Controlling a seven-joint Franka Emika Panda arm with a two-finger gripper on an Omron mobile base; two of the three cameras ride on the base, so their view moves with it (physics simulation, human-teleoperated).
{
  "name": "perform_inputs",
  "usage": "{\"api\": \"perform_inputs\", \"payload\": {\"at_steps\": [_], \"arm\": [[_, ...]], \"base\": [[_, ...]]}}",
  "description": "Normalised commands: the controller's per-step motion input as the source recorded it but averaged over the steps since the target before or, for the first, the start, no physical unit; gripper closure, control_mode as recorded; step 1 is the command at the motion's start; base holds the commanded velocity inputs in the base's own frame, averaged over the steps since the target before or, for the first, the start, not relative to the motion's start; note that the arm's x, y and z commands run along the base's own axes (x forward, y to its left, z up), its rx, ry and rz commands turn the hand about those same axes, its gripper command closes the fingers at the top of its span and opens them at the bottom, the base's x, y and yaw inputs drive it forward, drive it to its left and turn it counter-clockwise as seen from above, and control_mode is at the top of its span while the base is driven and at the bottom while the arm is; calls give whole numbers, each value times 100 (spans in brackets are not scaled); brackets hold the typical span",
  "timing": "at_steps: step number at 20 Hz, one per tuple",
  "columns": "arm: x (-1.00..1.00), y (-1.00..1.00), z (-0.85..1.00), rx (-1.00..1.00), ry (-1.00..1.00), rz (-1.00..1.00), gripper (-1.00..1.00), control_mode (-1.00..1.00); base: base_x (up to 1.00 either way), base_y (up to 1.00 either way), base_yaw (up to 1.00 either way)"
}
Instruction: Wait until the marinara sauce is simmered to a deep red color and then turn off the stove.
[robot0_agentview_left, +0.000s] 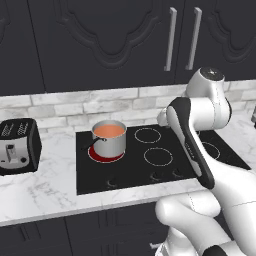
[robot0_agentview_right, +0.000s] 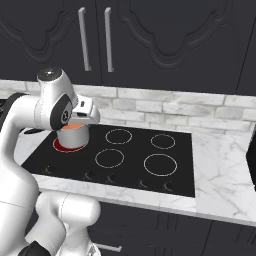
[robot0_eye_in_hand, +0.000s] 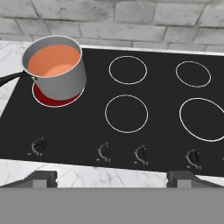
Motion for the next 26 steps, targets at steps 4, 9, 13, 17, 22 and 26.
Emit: {"api": "perform_inputs", "payload": {"at_steps": [4, 9, 13, 17, 22, 26], "arm": [[0, 0, 0, 0, 0, 0, -100, -100], [0, 0, 0, 0, 0, 0, -100, -100], [0, 0, 0, 0, 0, 0, -100, -100], [0, 0, 0, 0, 0, 0, -100, -100], [0, 0, 0, 0, 0, 0, -100, -100], [0, 0, 0, 0, 0, 0, -100, -100]], "base": [[0, 0, 0], [0, 0, 0], [0, 0, 0], [0, 0, 0], [0, 0, 0], [0, 0, 0]]}}
